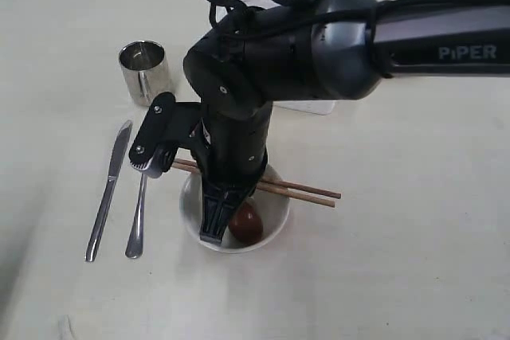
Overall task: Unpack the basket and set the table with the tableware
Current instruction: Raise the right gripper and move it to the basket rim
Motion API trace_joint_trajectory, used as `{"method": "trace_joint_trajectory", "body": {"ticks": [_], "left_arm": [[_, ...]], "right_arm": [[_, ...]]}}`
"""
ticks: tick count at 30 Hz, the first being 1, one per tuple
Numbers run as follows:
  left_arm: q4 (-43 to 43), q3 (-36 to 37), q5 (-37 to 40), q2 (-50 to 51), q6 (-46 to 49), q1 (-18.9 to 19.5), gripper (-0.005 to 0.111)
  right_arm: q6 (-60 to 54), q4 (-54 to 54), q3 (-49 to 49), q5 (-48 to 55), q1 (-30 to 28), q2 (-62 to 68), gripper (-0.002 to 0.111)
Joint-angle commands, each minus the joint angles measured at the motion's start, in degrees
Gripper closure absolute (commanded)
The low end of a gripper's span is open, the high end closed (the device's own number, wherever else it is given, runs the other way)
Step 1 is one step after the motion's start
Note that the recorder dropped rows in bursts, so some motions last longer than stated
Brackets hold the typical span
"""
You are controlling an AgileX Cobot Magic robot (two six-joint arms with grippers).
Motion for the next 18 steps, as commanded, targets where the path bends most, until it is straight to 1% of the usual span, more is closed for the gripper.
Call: {"method": "trace_joint_trajectory", "body": {"ticks": [1,4,7,9,10,12,14,16,18], "left_arm": [[0.47,0.18,-0.61,-0.15,-0.24,-0.29,0.107],[0.47,0.18,-0.61,-0.15,-0.24,-0.29,0.107],[0.47,0.18,-0.61,-0.15,-0.24,-0.29,0.107],[0.47,0.18,-0.61,-0.15,-0.24,-0.29,0.107],[0.47,0.18,-0.61,-0.15,-0.24,-0.29,0.107],[0.47,0.18,-0.61,-0.15,-0.24,-0.29,0.107],[0.47,0.18,-0.61,-0.15,-0.24,-0.29,0.107],[0.47,0.18,-0.61,-0.15,-0.24,-0.29,0.107],[0.47,0.18,-0.61,-0.15,-0.24,-0.29,0.107]], "right_arm": [[0.16,-0.24,-0.06,1.55,-0.32,-3.96,0.109],[0.04,-0.38,-0.06,2.41,-0.32,-7.04,0.109],[0.44,-3.91,-0.06,2.5,-0.32,-10.51,0.109],[4.69,-9.48,-0.06,2.35,-1.11,-12.89,0.109],[8.71,-12.35,-0.06,1.85,-2.17,-13.86,0.109],[15.07,-17.26,-0.06,1.18,-5.46,-15.23,0.109],[20.29,-20.41,-0.43,0.2,-10.63,-15.85,0.109],[20.64,-19.76,-1.82,-0.14,-16.24,-15.94,0.109],[16.48,-15.12,-3.92,-0.4,-21.19,-15.41,0.109]]}}
